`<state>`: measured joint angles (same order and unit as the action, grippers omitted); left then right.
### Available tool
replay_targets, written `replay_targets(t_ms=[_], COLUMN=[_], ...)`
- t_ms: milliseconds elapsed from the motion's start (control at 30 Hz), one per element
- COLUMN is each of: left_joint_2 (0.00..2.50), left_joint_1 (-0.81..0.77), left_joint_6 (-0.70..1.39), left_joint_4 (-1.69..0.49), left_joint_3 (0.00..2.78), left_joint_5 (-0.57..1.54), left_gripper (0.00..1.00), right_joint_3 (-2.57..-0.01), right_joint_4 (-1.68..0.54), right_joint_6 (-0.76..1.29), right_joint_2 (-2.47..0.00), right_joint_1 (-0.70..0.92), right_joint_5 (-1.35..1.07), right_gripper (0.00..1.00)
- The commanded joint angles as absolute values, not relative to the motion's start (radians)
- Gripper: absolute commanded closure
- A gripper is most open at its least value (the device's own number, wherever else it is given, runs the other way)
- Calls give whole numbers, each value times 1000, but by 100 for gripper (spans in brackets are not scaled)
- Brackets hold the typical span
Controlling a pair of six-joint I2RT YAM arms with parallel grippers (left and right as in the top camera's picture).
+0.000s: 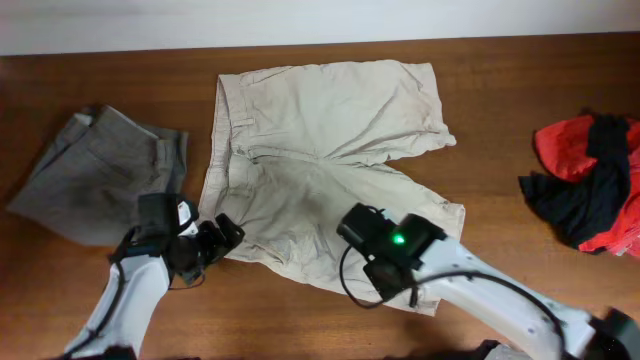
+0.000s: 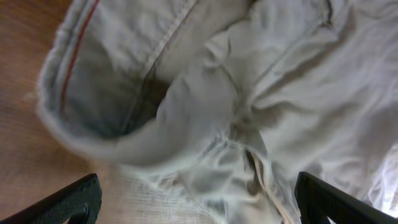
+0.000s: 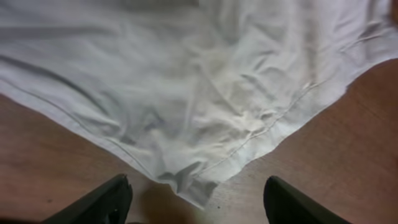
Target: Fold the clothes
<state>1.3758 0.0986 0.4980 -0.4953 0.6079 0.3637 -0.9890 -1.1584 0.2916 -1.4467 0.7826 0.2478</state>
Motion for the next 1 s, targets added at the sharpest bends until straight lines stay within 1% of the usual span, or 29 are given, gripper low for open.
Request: replay_targets(t_ms=[0, 133, 200, 233, 367, 433, 467, 533, 600, 700, 967], left_joint_2=[1465, 1538, 1559, 1562, 1557, 1553, 1550, 1542, 1530, 1513, 1507], left_joint_1=[104, 104, 104, 104, 104, 104, 104, 104, 106, 106, 106], left_joint_6=[512, 511, 511, 511, 507, 492, 483, 480, 480, 477, 467], left_joint_4=[-437, -395, -381, -374, -352, -352, -352, -350, -340, -340, -340], left_joint_3=[602, 602, 602, 602, 603, 603, 603, 604, 608, 613, 613], left_joint_5=[387, 405, 404, 404, 409, 414, 422, 424, 424, 428, 427], left_gripper=[2, 11, 23, 30, 68, 84, 89, 93, 93, 93, 93], right_joint_3=[-985, -985, -985, -985, -985, -985, -985, -985, -984, -975, -953], right_joint_4=[-1146, -1147, -1152, -1152, -1155, -1155, -1155, -1157, -1165, -1161, -1145], right_joint_6=[305, 324, 324, 327, 354, 355, 354, 353, 332, 262, 209], right_joint_2=[-1493, -1493, -1493, -1493, -1493, -1493, -1493, -1493, -1494, -1496, -1562], right_joint_1=[808, 814, 814, 814, 814, 814, 814, 814, 814, 828, 1001], right_joint_5=[286, 318, 319, 319, 326, 327, 327, 325, 306, 250, 238], right_gripper=[28, 28, 28, 28, 28, 28, 28, 29, 31, 31, 25])
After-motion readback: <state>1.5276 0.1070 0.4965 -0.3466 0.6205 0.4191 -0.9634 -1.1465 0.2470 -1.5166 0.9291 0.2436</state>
